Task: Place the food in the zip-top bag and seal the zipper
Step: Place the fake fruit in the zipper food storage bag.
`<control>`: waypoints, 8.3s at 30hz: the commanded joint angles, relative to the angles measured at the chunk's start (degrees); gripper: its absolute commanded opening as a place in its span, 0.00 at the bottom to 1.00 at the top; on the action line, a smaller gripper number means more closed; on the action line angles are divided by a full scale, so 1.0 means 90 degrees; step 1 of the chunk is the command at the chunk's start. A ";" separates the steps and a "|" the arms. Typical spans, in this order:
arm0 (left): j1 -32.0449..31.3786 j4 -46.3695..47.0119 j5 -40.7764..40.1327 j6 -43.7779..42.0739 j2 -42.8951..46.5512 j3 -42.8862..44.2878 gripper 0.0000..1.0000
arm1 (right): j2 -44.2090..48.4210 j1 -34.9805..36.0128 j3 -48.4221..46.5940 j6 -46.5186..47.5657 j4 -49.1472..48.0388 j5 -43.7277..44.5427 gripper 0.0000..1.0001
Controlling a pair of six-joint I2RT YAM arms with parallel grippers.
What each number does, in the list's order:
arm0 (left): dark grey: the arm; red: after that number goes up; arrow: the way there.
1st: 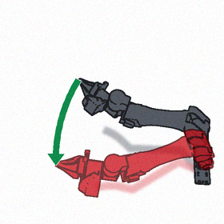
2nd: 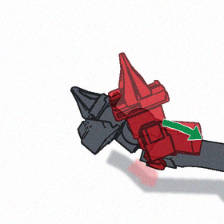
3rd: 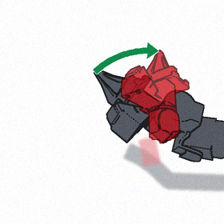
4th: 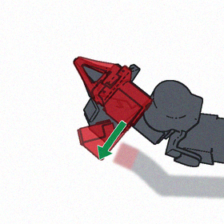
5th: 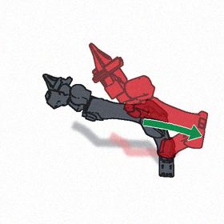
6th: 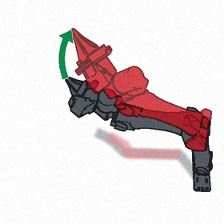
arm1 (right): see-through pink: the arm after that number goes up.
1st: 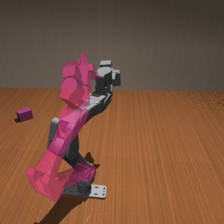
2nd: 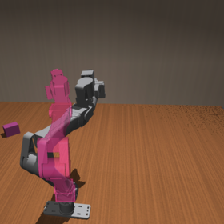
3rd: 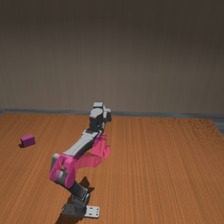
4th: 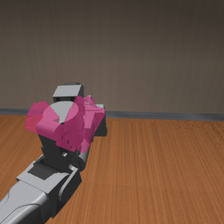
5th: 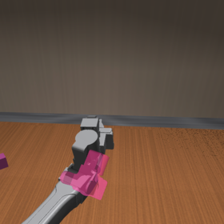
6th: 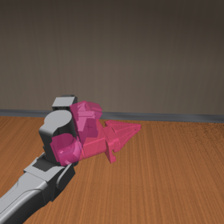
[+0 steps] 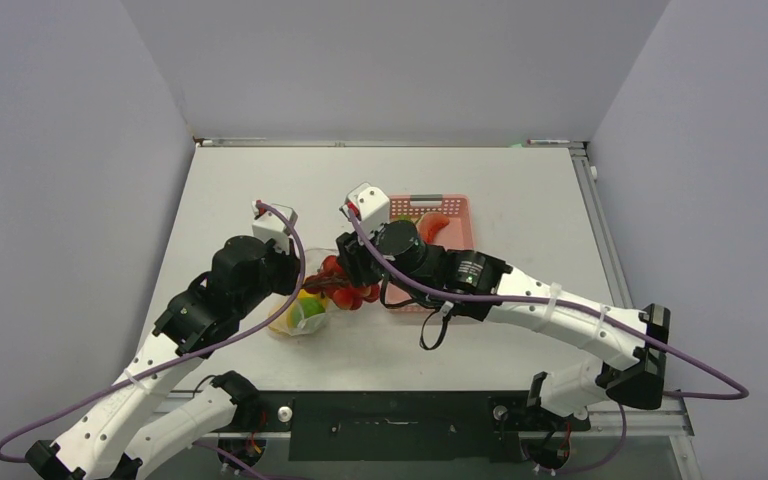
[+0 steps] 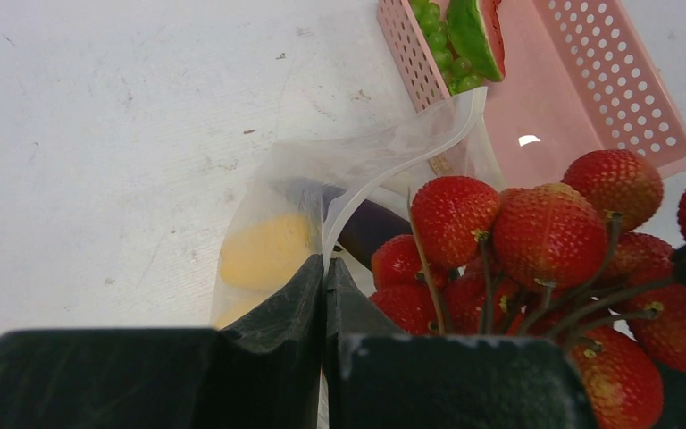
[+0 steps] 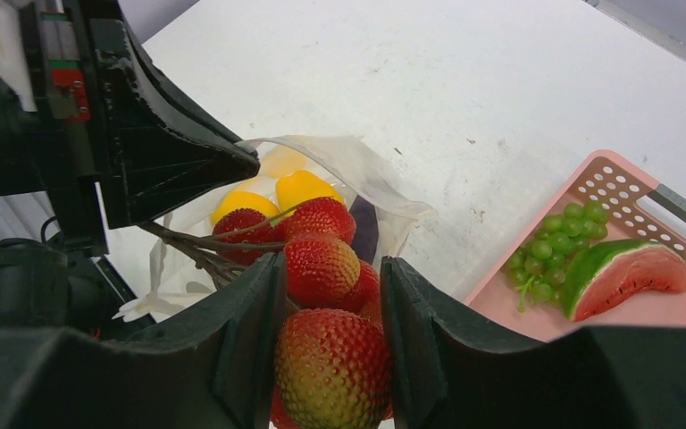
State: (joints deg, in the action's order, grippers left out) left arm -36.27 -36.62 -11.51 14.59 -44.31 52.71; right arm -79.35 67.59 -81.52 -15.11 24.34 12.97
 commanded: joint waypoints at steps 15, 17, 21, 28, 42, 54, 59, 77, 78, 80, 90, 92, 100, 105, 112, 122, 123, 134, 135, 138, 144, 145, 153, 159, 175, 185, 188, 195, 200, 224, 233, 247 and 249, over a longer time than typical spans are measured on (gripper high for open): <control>0.0026 0.0298 0.0105 0.0000 0.0010 -0.0012 0.00 | -0.0607 0.0087 -0.0414 0.0087 0.0230 0.0649 0.05; 0.0026 0.0292 0.0116 0.0000 -0.0004 -0.0007 0.00 | -0.0716 0.0101 -0.0451 0.0052 0.0060 0.0425 0.05; 0.0026 0.0274 0.0109 -0.0012 -0.0017 -0.0011 0.00 | -0.1053 0.0169 -0.0658 0.0022 -0.0114 0.0158 0.05; 0.0026 0.0275 0.0078 -0.0009 0.0003 -0.0010 0.00 | -0.1446 0.0185 -0.0601 -0.0093 -0.0301 -0.0057 0.12; 0.0026 0.0272 0.0095 -0.0007 -0.0020 -0.0008 0.00 | -0.0868 0.0175 -0.0008 -0.0196 -0.0535 0.0160 0.65; 0.0026 0.0274 0.0087 0.0000 -0.0039 -0.0010 0.00 | -0.0160 0.0093 0.0722 -0.0536 -0.0323 0.0675 0.68; 0.0031 0.0273 0.0077 0.0000 -0.0045 -0.0017 0.00 | 0.0167 0.0088 0.1243 -0.0905 -0.0327 0.0552 0.64; 0.0026 0.0286 0.0107 0.0019 -0.0051 -0.0008 0.00 | 0.0075 0.0092 0.2786 -0.2301 -0.1036 -0.0234 0.36; 0.0026 0.0288 0.0107 0.0019 -0.0055 -0.0011 0.00 | -0.0002 0.0104 0.2750 -0.2298 -0.1087 -0.0310 0.34; 0.0026 0.0281 0.0107 0.0020 -0.0056 -0.0013 0.00 | -0.0156 0.0156 0.2653 -0.2277 -0.1201 -0.0459 0.32; 0.0026 0.0293 0.0149 0.0012 -0.0018 -0.0013 0.00 | -0.1068 0.0413 0.1785 -0.2015 -0.1616 -0.0843 0.28; 0.0026 0.0287 0.0164 0.0010 -0.0025 -0.0011 0.00 | -0.1217 0.0431 0.1564 -0.1968 -0.1654 -0.0863 0.28; 0.0029 0.0289 0.0248 0.0001 0.0000 -0.0012 0.00 | -0.1897 0.0425 0.0677 -0.1788 -0.1679 -0.0531 0.28; 0.0026 0.0293 0.0258 0.0000 0.0026 -0.0024 0.00 | -0.2322 0.0326 0.0350 -0.1737 -0.1734 -0.0307 0.29; 0.0031 0.0301 0.0244 0.0005 0.0069 -0.0019 0.00 | -0.2612 -0.0002 0.0411 -0.1911 -0.2066 -0.0299 0.28; 0.0026 0.0282 0.0176 0.0019 0.0080 -0.0017 0.00 | -0.2231 -0.0030 0.0369 -0.1833 -0.2043 -0.0440 0.34; 0.0026 0.0272 0.0167 0.0020 0.0085 -0.0017 0.00 | -0.2148 -0.0030 0.0394 -0.1807 -0.2011 -0.0474 0.35; 0.0043 0.0271 0.0107 0.0039 0.0082 -0.0018 0.00 | -0.1235 -0.0032 0.0791 -0.1452 -0.1585 -0.0344 0.41; 0.0045 0.0274 0.0107 0.0039 0.0083 -0.0018 0.00 | -0.1183 -0.0042 0.0832 -0.1427 -0.1585 -0.0280 0.41; 0.0055 0.0277 0.0107 0.0039 0.0086 -0.0021 0.00 | -0.1161 -0.0041 0.0844 -0.1402 -0.1502 -0.0161 0.41; 0.0056 0.0279 0.0099 0.0039 0.0053 -0.0027 0.00 | -0.1318 -0.0032 0.0775 -0.1361 -0.1416 -0.0153 0.41; 0.0059 0.0279 0.0106 0.0039 0.0056 -0.0028 0.00 | -0.1348 -0.0033 0.0773 -0.1346 -0.1393 -0.0154 0.41; 0.0075 0.0289 0.0140 0.0039 0.0026 -0.0018 0.00 | -0.1727 0.0012 0.0607 -0.1316 -0.1262 0.0206 0.43; 0.0082 0.0288 0.0141 0.0039 0.0022 -0.0023 0.00 | -0.2015 0.0092 0.0374 -0.1258 -0.1069 0.0630 0.44; 0.0095 0.0290 0.0174 0.0029 0.0024 -0.0028 0.00 | -0.2123 0.0156 0.0344 -0.1182 -0.0762 0.1711 0.28; 0.0095 0.0313 0.0233 0.0020 0.0022 -0.0031 0.00 | -0.2177 0.0139 0.0259 -0.0926 -0.0927 0.2028 0.06; 0.0095 0.0319 0.0262 0.0010 0.0039 -0.0028 0.00 | -0.2094 0.0144 0.0187 -0.0764 -0.0877 0.2116 0.05; 0.0095 0.0364 0.0427 -0.0010 0.0182 -0.0036 0.00 | -0.1554 0.0143 0.0069 -0.0288 -0.0697 0.2329 0.05; 0.0137 0.0467 0.0410 0.0004 0.0419 -0.0072 0.00 | -0.1158 0.0134 0.0065 -0.0129 -0.0487 0.2327 0.05; 0.0231 0.0521 0.0380 0.0112 0.0488 -0.0062 0.00 | 0.0599 0.0163 0.2955 -0.2419 -0.1659 -0.0651 0.44; 0.0270 0.0525 0.0361 0.0146 0.0491 -0.0067 0.00 | 0.0239 0.0299 0.3369 -0.3042 -0.2556 -0.1167 0.49; 0.0367 0.0536 0.0414 0.0185 0.0464 -0.0066 0.00 | -0.0548 0.0504 0.3471 -0.3576 -0.3304 -0.1393 0.50; 0.0377 0.0534 0.0421 0.0181 0.0456 -0.0065 0.00 | -0.0626 0.0505 0.3481 -0.3624 -0.3343 -0.1393 0.50</control>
State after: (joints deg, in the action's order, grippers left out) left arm -33.50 -36.60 -8.47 15.86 -40.56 51.35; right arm -84.01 71.68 -50.57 -45.82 -0.84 0.78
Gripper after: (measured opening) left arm 0.003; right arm 0.502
